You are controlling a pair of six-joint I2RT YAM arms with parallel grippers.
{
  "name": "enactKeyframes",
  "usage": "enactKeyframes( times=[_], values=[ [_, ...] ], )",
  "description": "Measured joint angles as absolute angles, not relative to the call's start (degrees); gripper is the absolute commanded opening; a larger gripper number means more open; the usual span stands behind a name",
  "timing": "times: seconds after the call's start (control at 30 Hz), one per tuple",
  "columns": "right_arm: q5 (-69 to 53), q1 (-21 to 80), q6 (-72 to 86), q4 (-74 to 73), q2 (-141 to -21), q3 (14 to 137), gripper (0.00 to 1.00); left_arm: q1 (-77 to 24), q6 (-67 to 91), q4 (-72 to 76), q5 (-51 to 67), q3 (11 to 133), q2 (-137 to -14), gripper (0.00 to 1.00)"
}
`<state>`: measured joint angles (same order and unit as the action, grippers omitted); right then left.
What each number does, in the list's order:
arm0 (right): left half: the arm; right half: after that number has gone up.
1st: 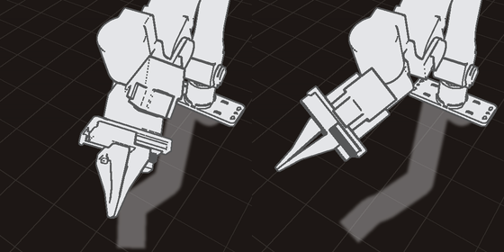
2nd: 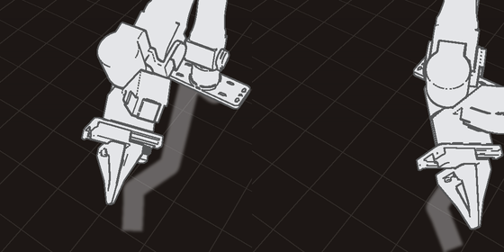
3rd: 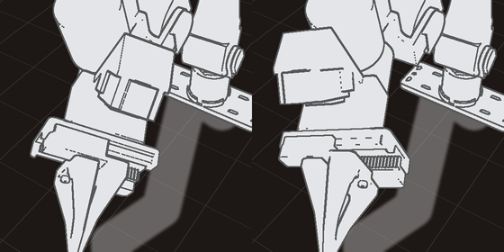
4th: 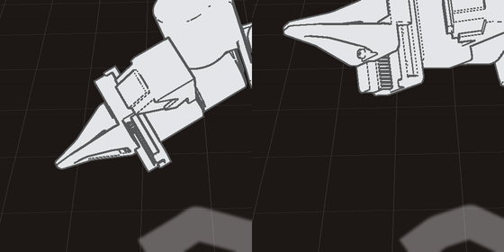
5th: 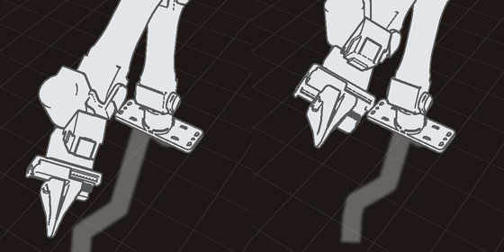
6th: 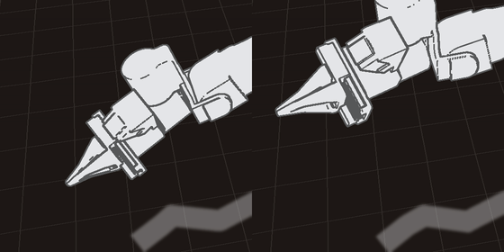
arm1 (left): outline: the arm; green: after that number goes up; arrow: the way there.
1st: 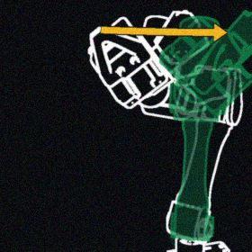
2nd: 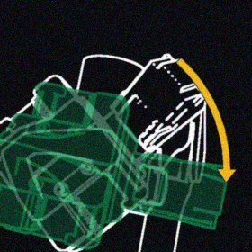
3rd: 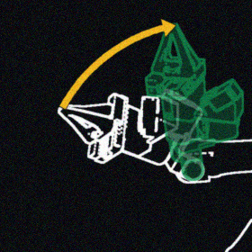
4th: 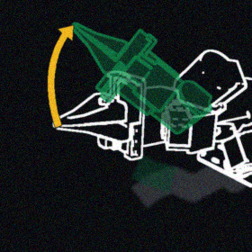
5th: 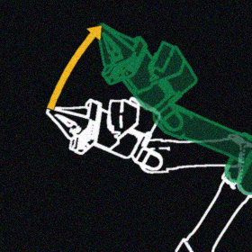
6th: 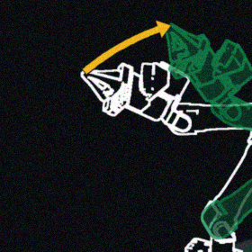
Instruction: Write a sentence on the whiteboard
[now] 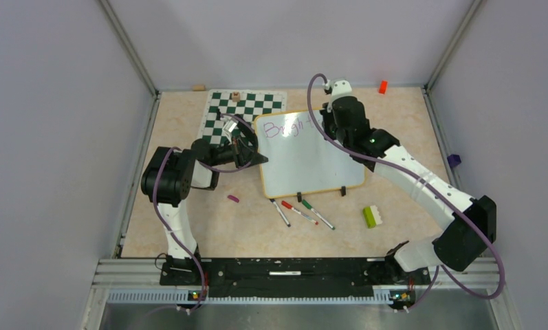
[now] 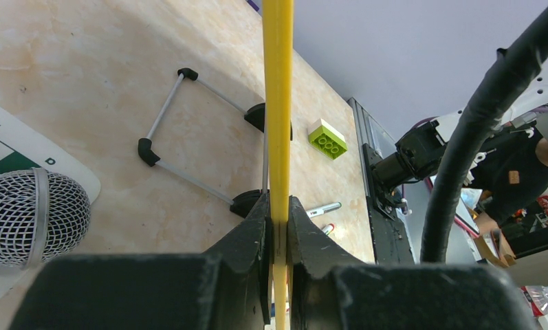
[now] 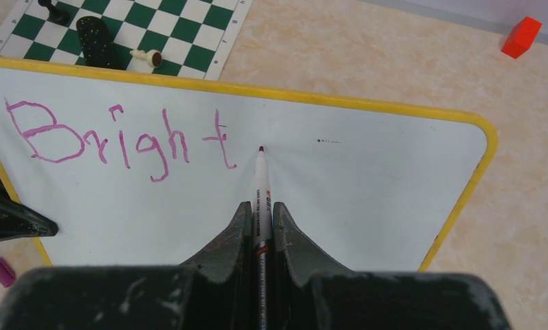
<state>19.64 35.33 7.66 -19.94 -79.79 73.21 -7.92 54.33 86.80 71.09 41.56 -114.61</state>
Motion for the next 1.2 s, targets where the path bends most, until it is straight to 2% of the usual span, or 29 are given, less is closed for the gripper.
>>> enactKeyframes(
  times=[0.33,1.2],
  values=[
    [15.8,35.3,7.7,-19.6,-80.4,73.2,0.00,-7.9,54.3,86.8,71.1,41.6,-114.6,0.00],
    [19.6,35.3,7.6,-19.9,-81.7,74.3,0.00,-7.9,54.6,86.1,70.7,41.6,-114.6,0.00]
  ],
)
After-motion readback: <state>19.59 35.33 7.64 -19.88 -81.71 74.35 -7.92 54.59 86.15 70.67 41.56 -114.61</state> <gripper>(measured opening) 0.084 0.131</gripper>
